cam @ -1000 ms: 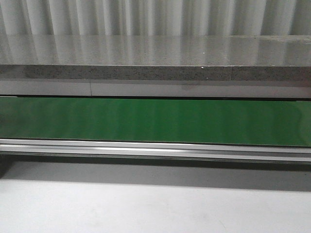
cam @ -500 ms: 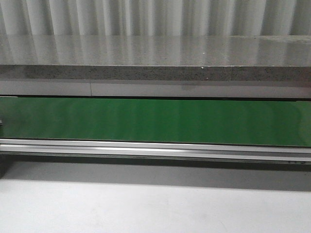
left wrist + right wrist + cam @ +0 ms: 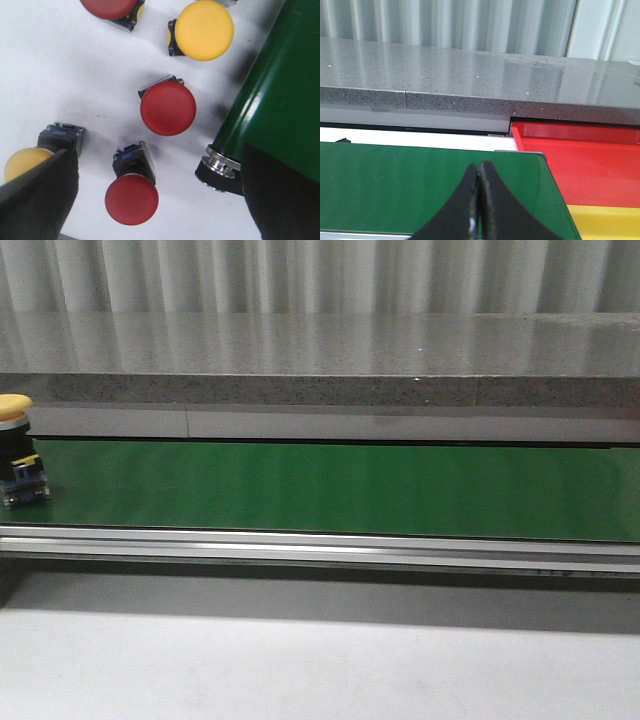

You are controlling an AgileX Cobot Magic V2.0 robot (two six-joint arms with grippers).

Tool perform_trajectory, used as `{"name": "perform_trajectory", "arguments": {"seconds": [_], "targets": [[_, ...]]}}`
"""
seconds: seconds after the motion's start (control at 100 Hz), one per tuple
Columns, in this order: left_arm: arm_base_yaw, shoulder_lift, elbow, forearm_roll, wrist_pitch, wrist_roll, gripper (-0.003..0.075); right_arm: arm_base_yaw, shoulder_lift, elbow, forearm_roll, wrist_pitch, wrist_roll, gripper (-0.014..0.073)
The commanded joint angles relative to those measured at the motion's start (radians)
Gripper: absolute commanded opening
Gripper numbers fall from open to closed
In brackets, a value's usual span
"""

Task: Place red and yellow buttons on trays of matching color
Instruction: 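Grasp a red push-button on the table with the left gripper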

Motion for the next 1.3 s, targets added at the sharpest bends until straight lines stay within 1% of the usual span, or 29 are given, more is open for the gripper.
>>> {"name": "perform_trajectory", "arguments": {"seconds": [0.0, 0.06, 0.22, 0.33, 0.43, 0.56, 0.61, 0.64, 0.65, 0.76, 0.77, 0.78, 0.92, 0.97, 1.01, 1.06, 1.19, 1.29], "targets": [[0.004, 0.0, -0.018, -0.031, -0.04, -0.011, 0.0601, -0.004, -0.016, -0.02, -0.013, -0.081, 0.0, -0.0066], [0.004, 0.023, -0.018, -0.052, -0.054, -0.02, 0.0592, -0.004, -0.016, -0.02, -0.013, -0.081, 0.0, -0.0066], [0.005, 0.08, -0.02, -0.048, -0.098, -0.08, 0.0566, -0.004, -0.016, -0.02, -0.013, -0.081, 0.0, -0.0066], [0.005, 0.113, -0.022, -0.048, -0.119, -0.118, 0.0564, -0.004, -0.016, -0.02, -0.013, -0.081, 0.0, -0.0066], [0.005, 0.131, -0.022, -0.078, -0.144, -0.119, 0.0564, -0.004, -0.016, -0.02, -0.013, -0.081, 0.0, -0.0066], [0.005, 0.147, -0.024, -0.081, -0.154, -0.145, 0.0559, -0.004, -0.016, -0.02, -0.013, -0.081, 0.0, -0.0066], [0.005, 0.156, -0.024, -0.082, -0.153, -0.151, 0.0519, -0.004, -0.016, -0.02, -0.013, -0.081, 0.0, -0.0066], [0.005, 0.16, -0.024, -0.082, -0.153, -0.151, 0.048, -0.004, -0.016, -0.02, -0.013, -0.081, 0.0, -0.0066], [0.005, 0.16, -0.024, -0.082, -0.15, -0.151, 0.048, -0.004, -0.016, -0.02, -0.013, -0.081, 0.0, -0.0066], [0.005, 0.167, -0.024, -0.082, -0.147, -0.151, 0.0323, -0.004, -0.016, -0.02, -0.013, -0.081, 0.0, -0.0066], [0.005, 0.167, -0.024, -0.082, -0.147, -0.151, 0.0323, -0.004, -0.016, -0.02, -0.013, -0.081, 0.0, -0.0066], [0.005, 0.167, -0.024, -0.082, -0.15, -0.151, 0.0298, -0.004, -0.016, -0.02, -0.013, -0.081, 0.0, -0.0066], [0.005, 0.161, -0.024, -0.082, -0.159, -0.151, 0.0166, -0.004, -0.016, -0.02, -0.013, -0.081, 0.0, -0.0066], [0.005, 0.149, -0.024, -0.082, -0.155, -0.139, 0.014, -0.004, -0.016, -0.02, -0.013, -0.081, 0.0, -0.0066], [0.003, 0.136, -0.024, -0.082, -0.139, -0.094, 0.0116, -0.004, -0.016, -0.02, -0.013, -0.081, 0.0, -0.0066], [0.003, 0.112, -0.024, -0.074, -0.132, -0.076, 0.01, -0.004, -0.016, -0.02, -0.013, -0.081, 0.0, -0.0066], [0.003, 0.024, -0.024, -0.04, -0.13, -0.074, 0.0091, -0.004, -0.016, -0.02, -0.013, -0.081, 0.0, -0.0066], [-0.002, -0.053, -0.024, -0.043, -0.128, -0.014, 0.0083, -0.004, -0.016, -0.02, -0.013, -0.081, 0.0, -0.0066]]}}
